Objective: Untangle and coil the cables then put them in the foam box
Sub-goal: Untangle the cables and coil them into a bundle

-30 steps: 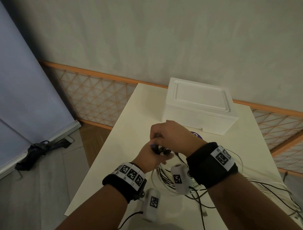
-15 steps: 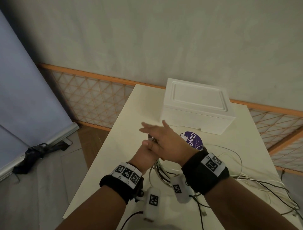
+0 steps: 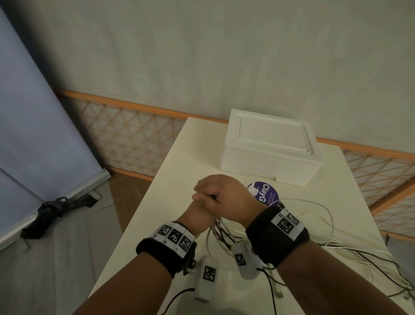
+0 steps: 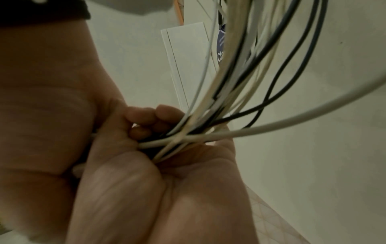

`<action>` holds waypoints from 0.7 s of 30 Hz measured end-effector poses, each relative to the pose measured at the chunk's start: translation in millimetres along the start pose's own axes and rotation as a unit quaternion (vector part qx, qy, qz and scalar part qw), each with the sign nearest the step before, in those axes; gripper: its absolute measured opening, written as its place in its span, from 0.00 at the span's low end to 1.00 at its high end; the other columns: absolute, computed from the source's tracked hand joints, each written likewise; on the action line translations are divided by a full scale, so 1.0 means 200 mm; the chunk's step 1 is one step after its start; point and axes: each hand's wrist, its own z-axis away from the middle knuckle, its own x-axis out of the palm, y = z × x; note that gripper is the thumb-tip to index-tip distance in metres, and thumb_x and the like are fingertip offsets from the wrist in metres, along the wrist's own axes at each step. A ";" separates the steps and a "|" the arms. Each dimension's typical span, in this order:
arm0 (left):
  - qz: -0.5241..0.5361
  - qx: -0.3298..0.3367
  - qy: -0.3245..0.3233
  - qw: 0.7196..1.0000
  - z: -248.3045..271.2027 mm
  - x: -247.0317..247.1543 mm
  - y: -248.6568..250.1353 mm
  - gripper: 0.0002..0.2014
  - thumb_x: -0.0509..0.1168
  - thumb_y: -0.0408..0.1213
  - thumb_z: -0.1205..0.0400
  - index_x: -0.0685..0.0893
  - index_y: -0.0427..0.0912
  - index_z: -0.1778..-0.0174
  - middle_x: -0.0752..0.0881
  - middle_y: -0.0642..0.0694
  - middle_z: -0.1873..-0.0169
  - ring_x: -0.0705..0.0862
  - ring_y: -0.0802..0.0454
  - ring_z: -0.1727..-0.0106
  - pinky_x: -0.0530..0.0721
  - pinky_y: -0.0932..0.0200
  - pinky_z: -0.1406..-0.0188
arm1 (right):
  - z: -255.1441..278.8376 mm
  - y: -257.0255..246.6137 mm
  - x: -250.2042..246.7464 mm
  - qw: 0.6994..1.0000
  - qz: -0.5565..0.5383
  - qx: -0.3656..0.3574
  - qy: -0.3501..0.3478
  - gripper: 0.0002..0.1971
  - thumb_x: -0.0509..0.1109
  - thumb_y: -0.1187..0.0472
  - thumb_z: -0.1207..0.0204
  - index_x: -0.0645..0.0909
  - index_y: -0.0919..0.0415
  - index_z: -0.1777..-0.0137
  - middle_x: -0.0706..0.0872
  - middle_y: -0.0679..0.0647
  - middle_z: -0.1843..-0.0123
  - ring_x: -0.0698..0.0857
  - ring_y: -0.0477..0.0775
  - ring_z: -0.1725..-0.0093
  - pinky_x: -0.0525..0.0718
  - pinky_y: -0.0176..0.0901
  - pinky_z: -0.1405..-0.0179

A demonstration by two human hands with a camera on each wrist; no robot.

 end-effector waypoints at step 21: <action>0.192 -0.011 0.001 0.981 -0.06 -0.02 -0.05 0.29 0.77 0.54 0.36 0.84 0.45 0.41 0.89 0.45 0.46 0.86 0.50 0.40 0.82 0.51 0.36 | 0.15 0.06 0.09 0.947 -0.198 0.251 -0.042 0.21 0.63 0.69 0.24 0.74 0.56 0.31 0.81 0.42 0.51 0.82 0.34 0.56 0.79 0.29 0.61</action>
